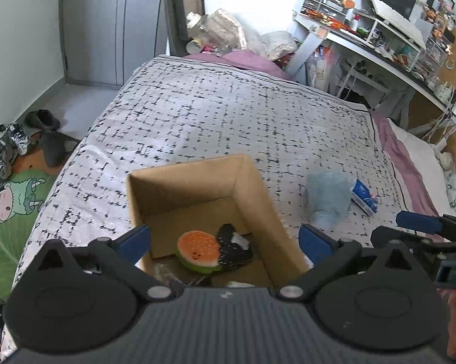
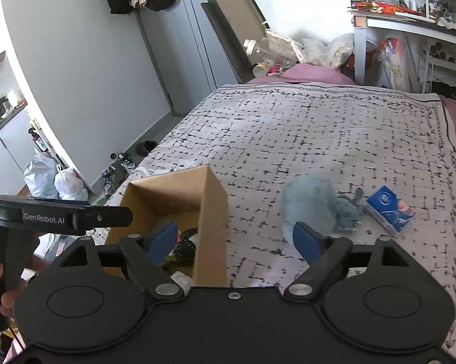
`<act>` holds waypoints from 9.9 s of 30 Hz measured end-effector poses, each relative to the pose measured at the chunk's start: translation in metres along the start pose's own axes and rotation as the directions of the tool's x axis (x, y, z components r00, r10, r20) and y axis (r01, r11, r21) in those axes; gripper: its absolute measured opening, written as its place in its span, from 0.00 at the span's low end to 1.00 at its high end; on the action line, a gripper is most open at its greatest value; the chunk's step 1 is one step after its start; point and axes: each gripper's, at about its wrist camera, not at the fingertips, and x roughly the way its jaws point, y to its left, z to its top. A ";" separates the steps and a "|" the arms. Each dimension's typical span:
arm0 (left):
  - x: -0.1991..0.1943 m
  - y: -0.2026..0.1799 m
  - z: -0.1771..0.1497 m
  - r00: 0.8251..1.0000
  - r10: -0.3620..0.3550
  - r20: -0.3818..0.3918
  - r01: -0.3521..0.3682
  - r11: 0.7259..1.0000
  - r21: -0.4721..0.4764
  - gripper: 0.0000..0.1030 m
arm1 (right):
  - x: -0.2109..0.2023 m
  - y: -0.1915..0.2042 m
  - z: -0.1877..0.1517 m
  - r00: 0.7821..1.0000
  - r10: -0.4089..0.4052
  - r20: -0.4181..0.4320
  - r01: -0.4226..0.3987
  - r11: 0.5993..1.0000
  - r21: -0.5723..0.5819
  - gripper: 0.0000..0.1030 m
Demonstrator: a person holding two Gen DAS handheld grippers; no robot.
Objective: Organize soft objects
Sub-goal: 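Withdraw both tools from box toward fluffy blue plush, then close left gripper on fluffy blue plush while right gripper closes on it too, then carry fluffy blue plush into cardboard box with both tools and open grippers, then move left tool toward small blue plush while right tool approaches blue tissue pack, then close left gripper on small blue plush while right gripper closes on tissue pack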
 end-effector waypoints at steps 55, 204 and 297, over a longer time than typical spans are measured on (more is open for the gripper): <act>0.091 -0.162 0.040 0.997 -0.037 -0.075 0.056 0.960 0.274 0.86 | 0.040 -0.164 -0.026 0.997 0.068 0.040 -0.077 0.955 0.285 0.56; 0.009 -0.003 0.020 0.999 -0.036 0.004 0.036 0.999 0.019 0.80 | 0.012 -0.012 0.014 0.996 0.079 0.033 -0.083 0.984 0.159 0.65; 0.222 -0.194 0.038 0.963 -0.072 -0.260 0.141 0.957 0.256 0.34 | 0.107 -0.212 -0.033 0.987 -0.163 -0.002 0.163 0.983 0.080 0.56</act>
